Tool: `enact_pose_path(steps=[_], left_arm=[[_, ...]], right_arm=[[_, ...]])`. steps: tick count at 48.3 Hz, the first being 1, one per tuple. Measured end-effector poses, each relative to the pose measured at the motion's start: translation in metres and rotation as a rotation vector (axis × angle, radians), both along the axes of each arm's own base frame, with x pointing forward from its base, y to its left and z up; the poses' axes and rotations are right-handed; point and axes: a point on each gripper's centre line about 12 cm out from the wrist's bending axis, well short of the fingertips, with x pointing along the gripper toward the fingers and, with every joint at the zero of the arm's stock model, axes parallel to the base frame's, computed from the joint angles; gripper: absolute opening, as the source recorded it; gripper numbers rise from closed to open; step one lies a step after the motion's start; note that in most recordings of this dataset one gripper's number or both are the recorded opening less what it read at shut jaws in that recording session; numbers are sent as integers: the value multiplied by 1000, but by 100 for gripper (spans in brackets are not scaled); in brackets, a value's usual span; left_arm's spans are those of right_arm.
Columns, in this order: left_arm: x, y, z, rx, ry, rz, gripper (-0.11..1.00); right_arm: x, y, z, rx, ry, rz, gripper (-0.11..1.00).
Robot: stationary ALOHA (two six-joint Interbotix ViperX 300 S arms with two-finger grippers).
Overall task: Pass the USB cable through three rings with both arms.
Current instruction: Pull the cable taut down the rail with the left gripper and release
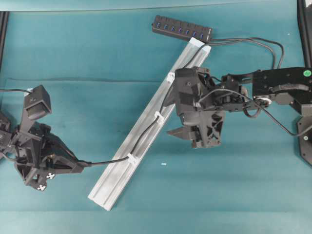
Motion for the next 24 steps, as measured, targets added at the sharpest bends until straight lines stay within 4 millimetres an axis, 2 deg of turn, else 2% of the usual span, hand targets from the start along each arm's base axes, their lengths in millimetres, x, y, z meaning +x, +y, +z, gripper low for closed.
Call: enact_pose_path(steps=[4,18,20,24], left_arm=[[0,0,0,17,-6,-11,13],[1,-1,1,37,-19,-26,90],[1,-1,2,37,-21,-26,95],[1,0,2,39,-21,-26,92]], right_arm=[[0,0,0,15,-9,-16,87],[-8,1,-3,32,-3,-32,87],[-9,1,-3,32,-3,-32,87],[-10,1,-3,34,-5,-34,87]])
